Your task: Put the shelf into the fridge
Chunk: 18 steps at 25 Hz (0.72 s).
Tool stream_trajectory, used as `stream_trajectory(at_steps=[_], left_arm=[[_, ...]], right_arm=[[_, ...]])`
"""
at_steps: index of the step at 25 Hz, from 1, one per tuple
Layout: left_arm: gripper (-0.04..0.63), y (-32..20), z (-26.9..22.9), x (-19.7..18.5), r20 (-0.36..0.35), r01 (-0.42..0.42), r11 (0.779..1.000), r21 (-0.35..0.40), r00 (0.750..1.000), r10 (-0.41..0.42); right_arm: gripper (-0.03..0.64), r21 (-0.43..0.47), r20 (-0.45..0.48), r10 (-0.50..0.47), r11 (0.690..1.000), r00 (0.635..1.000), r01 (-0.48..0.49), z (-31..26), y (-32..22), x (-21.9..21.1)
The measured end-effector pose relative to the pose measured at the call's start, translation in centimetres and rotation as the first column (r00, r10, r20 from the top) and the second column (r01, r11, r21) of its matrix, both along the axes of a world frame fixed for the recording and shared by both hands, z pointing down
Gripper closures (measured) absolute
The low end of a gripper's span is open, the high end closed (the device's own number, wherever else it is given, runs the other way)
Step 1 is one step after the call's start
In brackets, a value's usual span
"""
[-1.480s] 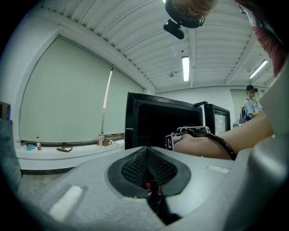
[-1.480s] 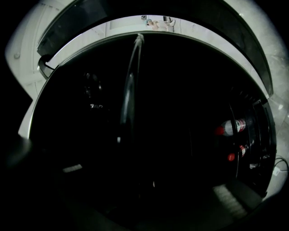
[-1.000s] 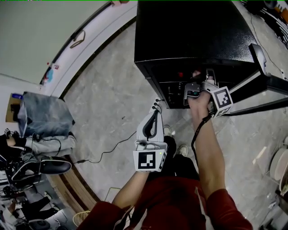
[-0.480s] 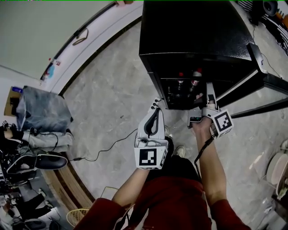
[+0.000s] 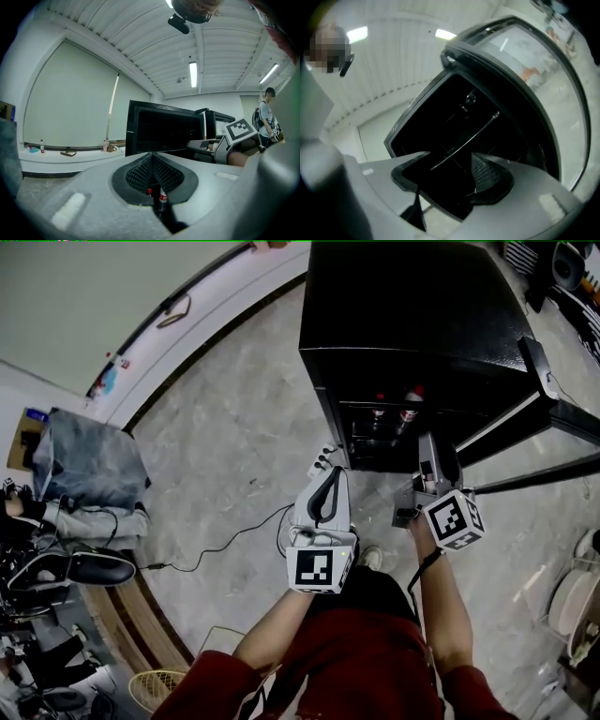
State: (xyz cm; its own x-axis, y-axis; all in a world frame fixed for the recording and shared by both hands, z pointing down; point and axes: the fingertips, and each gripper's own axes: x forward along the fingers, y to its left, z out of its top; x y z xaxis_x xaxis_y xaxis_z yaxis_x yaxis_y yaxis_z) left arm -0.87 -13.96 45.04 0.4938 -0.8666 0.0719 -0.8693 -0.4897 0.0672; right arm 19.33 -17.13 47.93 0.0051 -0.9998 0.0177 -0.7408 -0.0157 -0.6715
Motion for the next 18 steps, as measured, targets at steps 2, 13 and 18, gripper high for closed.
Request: stream_trajectory(at_steps=[2, 13, 18], left_arm=[[0.595, -0.1, 0.0, -0.1, 0.000, 0.006, 1.000, -0.001, 1.000, -0.006], [0.595, -1.2, 0.5, -1.2, 0.020, 0.032, 0.999, -0.015, 0.999, -0.032], [0.595, -2.1, 1.0, -1.9, 0.008, 0.043, 0.998, -0.040, 0.999, -0.043]], right_arm=[[0.348, -0.037, -0.182, 0.019, 0.999, 0.983, -0.026, 0.0, 0.0, -0.2], [0.292, -0.100, -0.552, -0.004, 0.993, 0.834, -0.062, 0.3, -2.7, -2.4], [0.282, -0.102, -0.591, 0.003, 0.992, 0.807, -0.078, 0.0, -4.0, -3.0]])
